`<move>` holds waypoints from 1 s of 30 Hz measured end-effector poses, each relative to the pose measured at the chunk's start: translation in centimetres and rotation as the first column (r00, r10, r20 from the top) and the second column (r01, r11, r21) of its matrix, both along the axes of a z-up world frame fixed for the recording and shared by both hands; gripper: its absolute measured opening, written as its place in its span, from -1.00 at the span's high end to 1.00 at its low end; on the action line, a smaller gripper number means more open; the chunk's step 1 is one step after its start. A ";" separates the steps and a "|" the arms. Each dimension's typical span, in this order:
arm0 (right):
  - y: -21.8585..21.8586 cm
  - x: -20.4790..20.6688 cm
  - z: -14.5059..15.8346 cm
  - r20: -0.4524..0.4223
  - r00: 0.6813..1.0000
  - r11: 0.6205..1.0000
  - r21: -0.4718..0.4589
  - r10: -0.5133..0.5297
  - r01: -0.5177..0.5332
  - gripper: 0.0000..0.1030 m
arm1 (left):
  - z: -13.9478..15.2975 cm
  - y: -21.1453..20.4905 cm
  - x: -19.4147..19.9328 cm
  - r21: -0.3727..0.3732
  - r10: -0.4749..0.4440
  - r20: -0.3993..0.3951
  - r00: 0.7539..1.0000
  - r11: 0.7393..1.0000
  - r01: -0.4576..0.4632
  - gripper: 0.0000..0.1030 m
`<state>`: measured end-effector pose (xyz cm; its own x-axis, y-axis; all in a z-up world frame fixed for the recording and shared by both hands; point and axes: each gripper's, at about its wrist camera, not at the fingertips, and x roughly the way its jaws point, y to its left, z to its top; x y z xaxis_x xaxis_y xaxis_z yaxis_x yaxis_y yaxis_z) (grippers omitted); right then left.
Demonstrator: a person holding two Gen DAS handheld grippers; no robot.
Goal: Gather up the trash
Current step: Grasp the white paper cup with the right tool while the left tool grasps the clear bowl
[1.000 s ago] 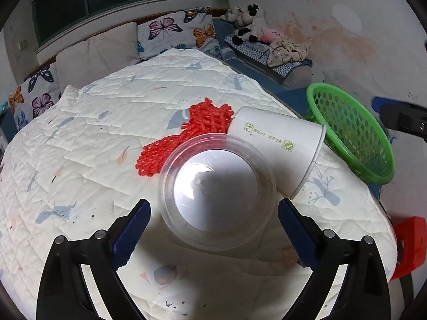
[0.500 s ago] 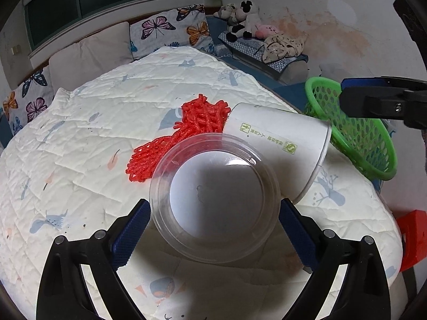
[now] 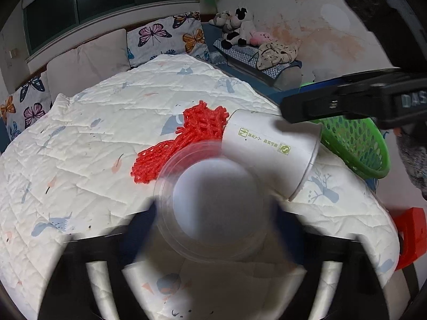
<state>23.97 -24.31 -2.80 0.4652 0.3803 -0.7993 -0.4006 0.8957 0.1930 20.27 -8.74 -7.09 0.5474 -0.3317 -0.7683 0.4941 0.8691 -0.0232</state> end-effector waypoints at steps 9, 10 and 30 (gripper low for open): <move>2.2 1.7 -1.5 -0.057 0.998 0.998 -0.040 0.038 -0.040 -0.45 | 0.2 1.4 -0.4 -0.021 0.023 -0.015 1.000 1.000 -0.023 -0.50; 2.4 1.9 -1.9 -0.066 0.997 0.998 -0.049 0.039 -0.042 -0.45 | 0.3 1.5 -0.5 -0.021 0.024 -0.012 1.000 0.999 -0.025 -0.53; 2.0 0.9 -2.6 -0.037 0.999 1.000 -0.003 0.005 -0.005 -0.13 | -0.6 2.7 0.4 -0.023 0.046 -0.037 0.998 0.999 -0.047 -0.81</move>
<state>24.92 -22.28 -5.39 0.4336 0.3799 -0.8171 -0.3976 0.8944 0.2048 20.63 -6.02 -7.68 0.5343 -0.3252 -0.7802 0.4514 0.8902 -0.0619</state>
